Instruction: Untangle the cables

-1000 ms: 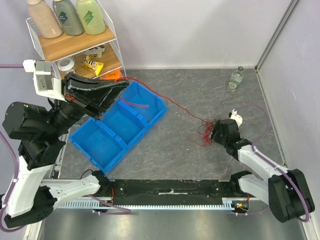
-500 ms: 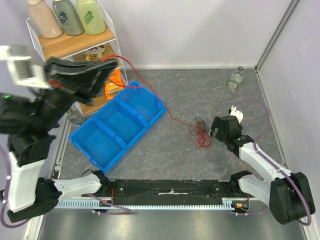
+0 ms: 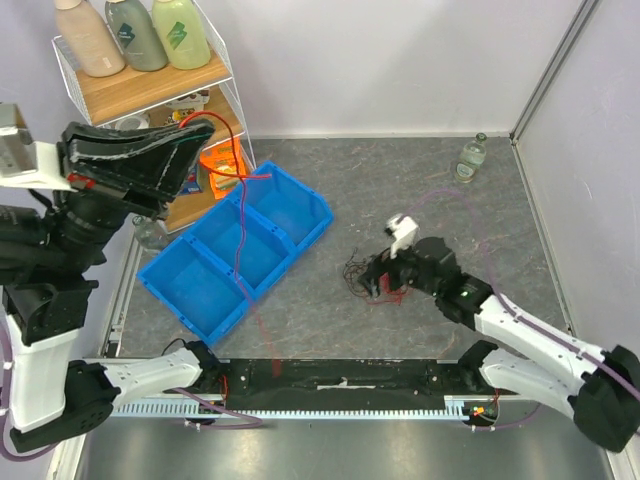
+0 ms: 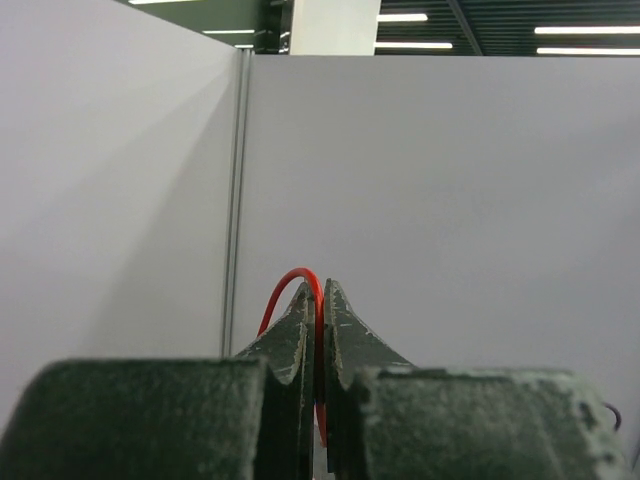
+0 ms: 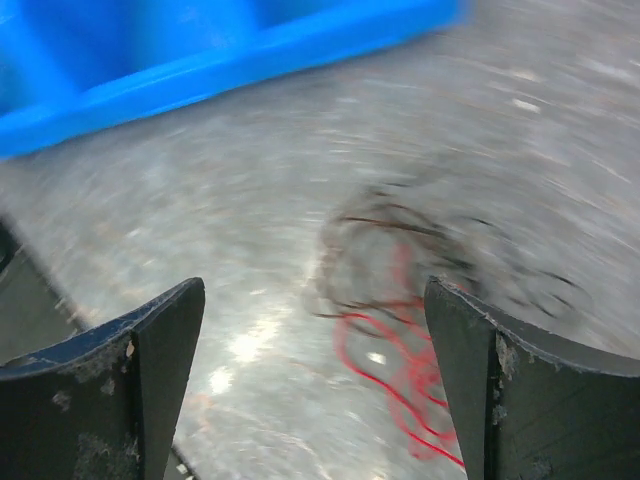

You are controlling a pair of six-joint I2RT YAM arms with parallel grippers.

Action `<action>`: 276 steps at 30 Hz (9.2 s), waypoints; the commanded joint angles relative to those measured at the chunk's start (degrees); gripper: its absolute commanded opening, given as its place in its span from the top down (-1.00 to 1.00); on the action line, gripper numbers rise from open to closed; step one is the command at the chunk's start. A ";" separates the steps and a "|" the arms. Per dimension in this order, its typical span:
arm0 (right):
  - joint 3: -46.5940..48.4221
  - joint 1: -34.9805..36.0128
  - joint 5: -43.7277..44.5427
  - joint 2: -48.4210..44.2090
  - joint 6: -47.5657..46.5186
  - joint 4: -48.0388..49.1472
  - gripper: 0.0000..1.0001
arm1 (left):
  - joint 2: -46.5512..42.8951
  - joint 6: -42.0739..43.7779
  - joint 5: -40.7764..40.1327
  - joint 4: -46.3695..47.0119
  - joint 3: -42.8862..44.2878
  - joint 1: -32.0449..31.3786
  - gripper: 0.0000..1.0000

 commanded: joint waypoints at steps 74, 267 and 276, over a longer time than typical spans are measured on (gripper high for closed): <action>11.48 8.09 -7.26 9.52 44.74 26.32 1.00 | -4.11 -15.29 4.57 9.76 -61.59 -0.47 0.88; 11.58 6.51 20.60 -11.48 18.02 -19.92 -0.83 | 23.14 -12.49 -16.62 42.79 -62.38 13.67 0.97; 10.87 6.51 20.25 -12.63 18.55 -19.91 -0.83 | 25.95 -5.18 -20.83 41.69 -60.72 16.58 0.96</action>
